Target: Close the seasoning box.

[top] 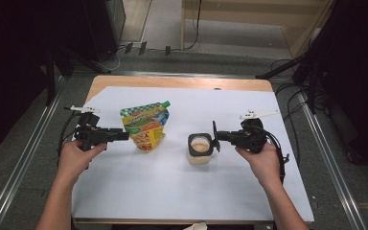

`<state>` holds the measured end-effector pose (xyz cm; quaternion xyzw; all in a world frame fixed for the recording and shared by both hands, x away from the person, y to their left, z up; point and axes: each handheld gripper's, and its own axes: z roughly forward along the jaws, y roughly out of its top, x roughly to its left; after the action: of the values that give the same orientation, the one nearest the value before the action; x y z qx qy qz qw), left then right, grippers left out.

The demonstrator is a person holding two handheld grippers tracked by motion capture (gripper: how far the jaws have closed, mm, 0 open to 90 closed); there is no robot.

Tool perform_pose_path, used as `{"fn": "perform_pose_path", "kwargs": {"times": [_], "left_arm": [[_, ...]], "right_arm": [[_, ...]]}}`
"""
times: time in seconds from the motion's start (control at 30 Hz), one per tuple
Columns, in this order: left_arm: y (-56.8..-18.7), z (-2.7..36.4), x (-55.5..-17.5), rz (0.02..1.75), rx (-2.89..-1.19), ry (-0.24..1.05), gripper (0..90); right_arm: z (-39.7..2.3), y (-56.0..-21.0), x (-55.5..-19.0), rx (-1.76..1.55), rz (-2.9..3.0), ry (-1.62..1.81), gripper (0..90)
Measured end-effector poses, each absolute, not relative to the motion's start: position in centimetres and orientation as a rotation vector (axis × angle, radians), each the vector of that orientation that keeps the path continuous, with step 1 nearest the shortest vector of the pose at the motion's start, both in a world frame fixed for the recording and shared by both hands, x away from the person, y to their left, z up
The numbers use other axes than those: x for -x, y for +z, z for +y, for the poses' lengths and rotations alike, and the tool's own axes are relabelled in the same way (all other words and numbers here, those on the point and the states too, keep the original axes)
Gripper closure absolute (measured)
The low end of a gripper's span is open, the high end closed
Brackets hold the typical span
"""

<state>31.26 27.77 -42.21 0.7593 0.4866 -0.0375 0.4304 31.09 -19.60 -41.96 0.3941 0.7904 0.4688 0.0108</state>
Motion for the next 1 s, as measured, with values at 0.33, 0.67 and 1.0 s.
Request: {"fn": "perform_pose_path", "kwargs": {"times": [0.33, 0.67, 1.0], "left_arm": [[-42.3, 27.8, -31.3, 1.214, -1.9, -0.096, 48.0], [-42.4, 27.7, -31.3, 1.219, -1.901, -0.096, 48.0], [-42.5, 27.7, -31.3, 1.219, -1.909, -0.098, 48.1]], "right_arm": [[-18.6, -42.4, -31.0, -1.206, 2.502, 1.451, 90.0], [-17.8, -42.6, -30.8, -1.185, 2.523, 1.441, 90.0], [-17.1, -42.9, -30.7, -1.158, 2.549, 1.421, 90.0]]}}
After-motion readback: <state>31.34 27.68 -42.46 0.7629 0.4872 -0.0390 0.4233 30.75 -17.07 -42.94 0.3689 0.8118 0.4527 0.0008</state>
